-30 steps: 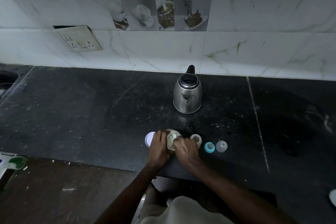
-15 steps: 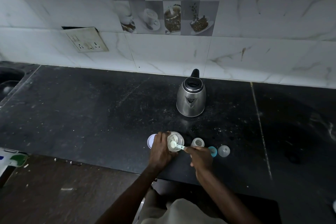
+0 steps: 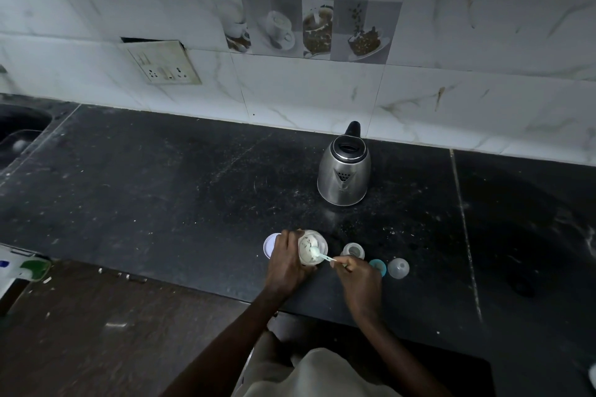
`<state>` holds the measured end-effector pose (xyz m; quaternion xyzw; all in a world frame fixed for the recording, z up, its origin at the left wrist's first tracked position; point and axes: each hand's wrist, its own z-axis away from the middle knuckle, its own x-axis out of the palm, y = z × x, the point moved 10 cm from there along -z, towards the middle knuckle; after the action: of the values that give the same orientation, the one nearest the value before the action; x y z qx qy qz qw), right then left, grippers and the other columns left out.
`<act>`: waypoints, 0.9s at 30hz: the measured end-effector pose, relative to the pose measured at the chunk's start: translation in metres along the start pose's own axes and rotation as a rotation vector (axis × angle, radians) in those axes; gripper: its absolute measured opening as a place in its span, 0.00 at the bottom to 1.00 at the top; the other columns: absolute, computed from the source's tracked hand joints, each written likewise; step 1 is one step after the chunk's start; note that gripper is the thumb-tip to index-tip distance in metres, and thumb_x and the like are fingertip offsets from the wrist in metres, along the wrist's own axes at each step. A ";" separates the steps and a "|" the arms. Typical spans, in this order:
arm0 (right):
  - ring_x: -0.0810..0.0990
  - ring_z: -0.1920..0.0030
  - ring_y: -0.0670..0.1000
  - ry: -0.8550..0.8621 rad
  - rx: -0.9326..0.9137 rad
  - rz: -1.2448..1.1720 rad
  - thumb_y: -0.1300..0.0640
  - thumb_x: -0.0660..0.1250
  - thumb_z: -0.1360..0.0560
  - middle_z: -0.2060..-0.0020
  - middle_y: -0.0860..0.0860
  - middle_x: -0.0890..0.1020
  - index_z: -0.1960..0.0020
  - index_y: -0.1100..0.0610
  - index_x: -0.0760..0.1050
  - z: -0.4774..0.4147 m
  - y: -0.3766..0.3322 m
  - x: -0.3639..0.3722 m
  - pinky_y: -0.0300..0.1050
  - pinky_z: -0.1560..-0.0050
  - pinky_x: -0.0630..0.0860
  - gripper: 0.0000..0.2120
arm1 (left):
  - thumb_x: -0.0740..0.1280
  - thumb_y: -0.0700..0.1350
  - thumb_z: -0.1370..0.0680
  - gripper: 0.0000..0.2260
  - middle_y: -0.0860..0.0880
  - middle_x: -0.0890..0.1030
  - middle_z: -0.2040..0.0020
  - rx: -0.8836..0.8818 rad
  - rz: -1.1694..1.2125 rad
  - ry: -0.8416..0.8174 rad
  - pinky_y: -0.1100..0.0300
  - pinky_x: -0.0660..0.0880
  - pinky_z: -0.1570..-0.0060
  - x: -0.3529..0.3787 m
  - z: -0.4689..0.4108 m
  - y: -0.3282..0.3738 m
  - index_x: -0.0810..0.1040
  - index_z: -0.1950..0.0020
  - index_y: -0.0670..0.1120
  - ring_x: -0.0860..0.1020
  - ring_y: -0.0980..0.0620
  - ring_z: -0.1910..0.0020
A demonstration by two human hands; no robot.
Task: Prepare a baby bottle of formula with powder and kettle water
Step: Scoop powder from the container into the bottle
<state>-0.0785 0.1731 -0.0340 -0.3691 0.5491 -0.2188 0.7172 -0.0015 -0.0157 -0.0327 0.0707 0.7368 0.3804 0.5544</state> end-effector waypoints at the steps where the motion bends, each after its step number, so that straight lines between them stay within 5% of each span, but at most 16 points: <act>1: 0.84 0.61 0.43 0.010 -0.038 0.011 0.56 0.77 0.25 0.62 0.43 0.87 0.53 0.47 0.88 0.000 -0.002 -0.002 0.48 0.58 0.81 0.04 | 0.81 0.52 0.35 0.34 0.49 0.75 0.40 0.006 0.002 0.006 0.58 0.70 0.48 0.000 0.000 0.001 0.72 0.33 0.47 0.71 0.51 0.43; 5: 0.83 0.62 0.44 -0.019 -0.251 0.109 0.55 0.78 0.26 0.63 0.44 0.85 0.54 0.47 0.86 0.004 -0.019 0.002 0.49 0.62 0.80 0.04 | 0.80 0.54 0.33 0.34 0.48 0.75 0.40 0.029 0.022 0.024 0.56 0.71 0.46 -0.002 0.000 0.004 0.70 0.33 0.49 0.72 0.50 0.43; 14: 0.83 0.61 0.39 -0.094 -0.146 0.085 0.53 0.77 0.25 0.62 0.39 0.86 0.55 0.46 0.86 -0.006 -0.009 0.007 0.45 0.59 0.80 0.02 | 0.75 0.59 0.32 0.32 0.46 0.76 0.42 0.046 0.020 0.044 0.53 0.71 0.47 -0.002 -0.003 0.009 0.69 0.34 0.49 0.73 0.47 0.46; 19: 0.84 0.61 0.40 -0.146 0.069 -0.115 0.54 0.76 0.24 0.64 0.41 0.87 0.55 0.48 0.88 -0.011 0.004 0.007 0.42 0.56 0.79 0.02 | 0.80 0.53 0.33 0.32 0.48 0.75 0.43 0.040 0.006 0.042 0.50 0.74 0.49 0.000 -0.003 0.008 0.70 0.35 0.48 0.73 0.48 0.46; 23: 0.70 0.77 0.43 -0.125 0.315 -0.415 0.58 0.78 0.24 0.76 0.45 0.78 0.57 0.53 0.88 -0.009 0.021 0.008 0.40 0.72 0.68 0.03 | 0.80 0.51 0.34 0.33 0.47 0.75 0.43 0.043 0.009 0.036 0.50 0.74 0.49 -0.002 -0.004 0.010 0.69 0.35 0.50 0.73 0.47 0.46; 27: 0.66 0.76 0.44 -0.135 0.451 -0.523 0.58 0.78 0.25 0.75 0.48 0.72 0.55 0.55 0.88 -0.004 0.030 0.011 0.39 0.75 0.63 0.01 | 0.80 0.51 0.36 0.34 0.47 0.76 0.42 0.009 0.012 0.018 0.55 0.71 0.46 0.001 -0.004 0.006 0.70 0.34 0.47 0.73 0.48 0.45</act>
<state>-0.0818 0.1831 -0.0642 -0.3432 0.3249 -0.4860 0.7351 -0.0074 -0.0127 -0.0292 0.0745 0.7430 0.3810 0.5452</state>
